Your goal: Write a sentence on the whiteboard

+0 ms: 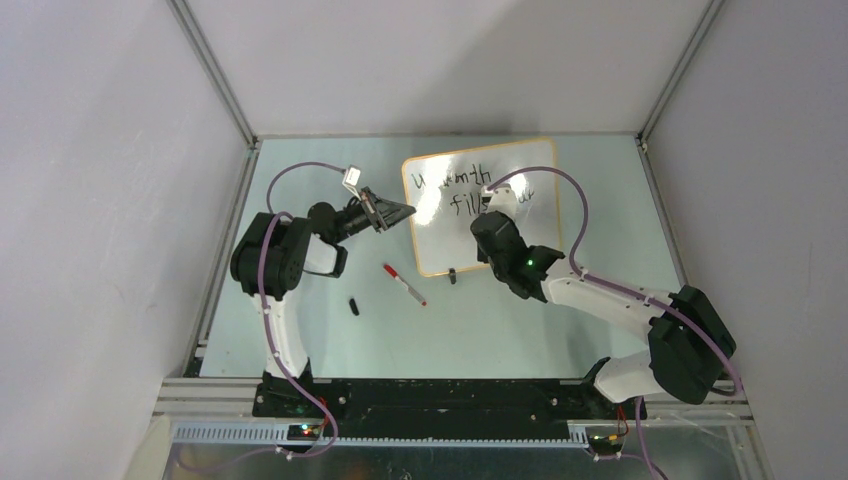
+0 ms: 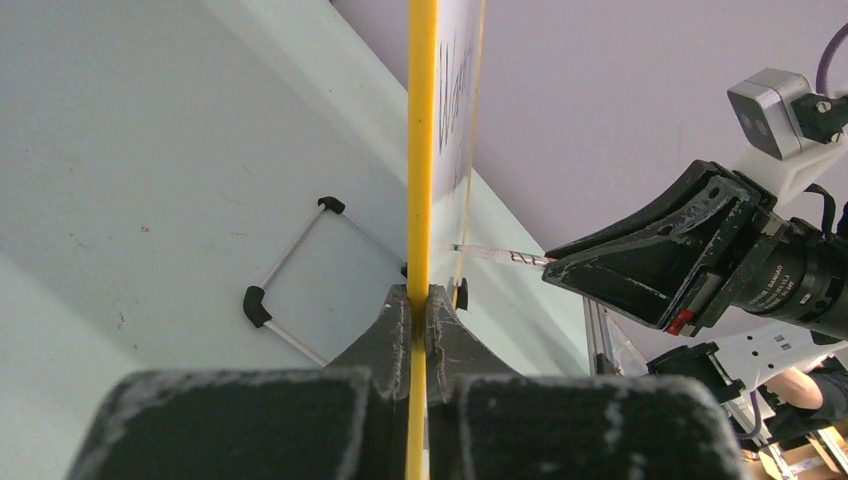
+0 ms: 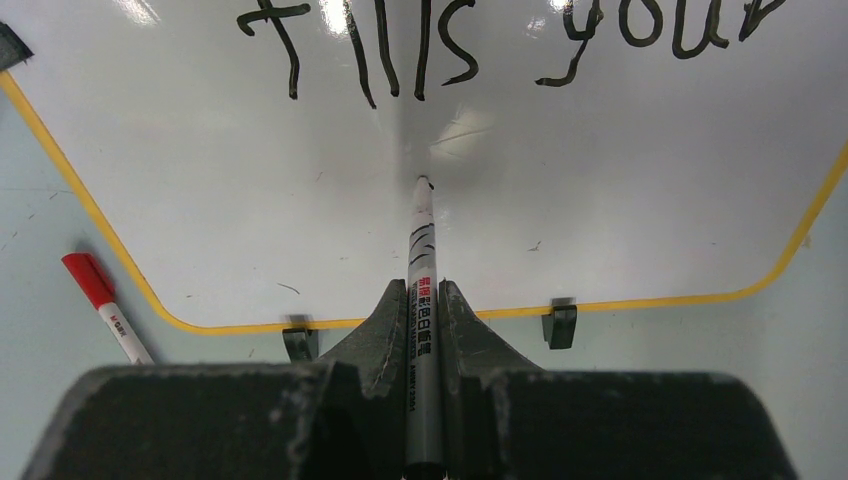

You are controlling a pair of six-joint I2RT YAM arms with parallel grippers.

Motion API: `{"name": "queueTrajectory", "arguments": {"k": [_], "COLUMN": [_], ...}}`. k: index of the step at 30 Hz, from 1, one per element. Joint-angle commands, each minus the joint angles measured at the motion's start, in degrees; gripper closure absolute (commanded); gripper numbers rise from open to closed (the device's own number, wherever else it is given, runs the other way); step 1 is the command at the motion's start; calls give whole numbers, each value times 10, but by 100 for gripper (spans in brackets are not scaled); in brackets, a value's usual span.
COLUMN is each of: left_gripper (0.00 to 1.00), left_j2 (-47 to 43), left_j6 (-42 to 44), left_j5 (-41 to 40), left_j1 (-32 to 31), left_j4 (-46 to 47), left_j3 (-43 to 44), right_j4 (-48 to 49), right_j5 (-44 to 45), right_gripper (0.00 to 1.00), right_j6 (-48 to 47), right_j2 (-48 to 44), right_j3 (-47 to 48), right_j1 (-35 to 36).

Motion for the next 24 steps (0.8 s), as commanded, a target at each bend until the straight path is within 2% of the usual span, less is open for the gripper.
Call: {"name": "queueTrajectory", "arguments": {"k": [1,24], "left_gripper": [100,100], "left_j2": [-19,-19], "left_j6": [2,2], "left_j5": [5,6], "left_j1": [-4,-5], "left_j4": [23,23], "left_j3": [-9,-5], "right_j4": [14,-10], "right_j5": [-6,-23], "right_gripper": [100,100], "right_j6": [3,-7], "right_j2": [7,12], "right_j3": [22,28], "right_j1": [-3,2]}}
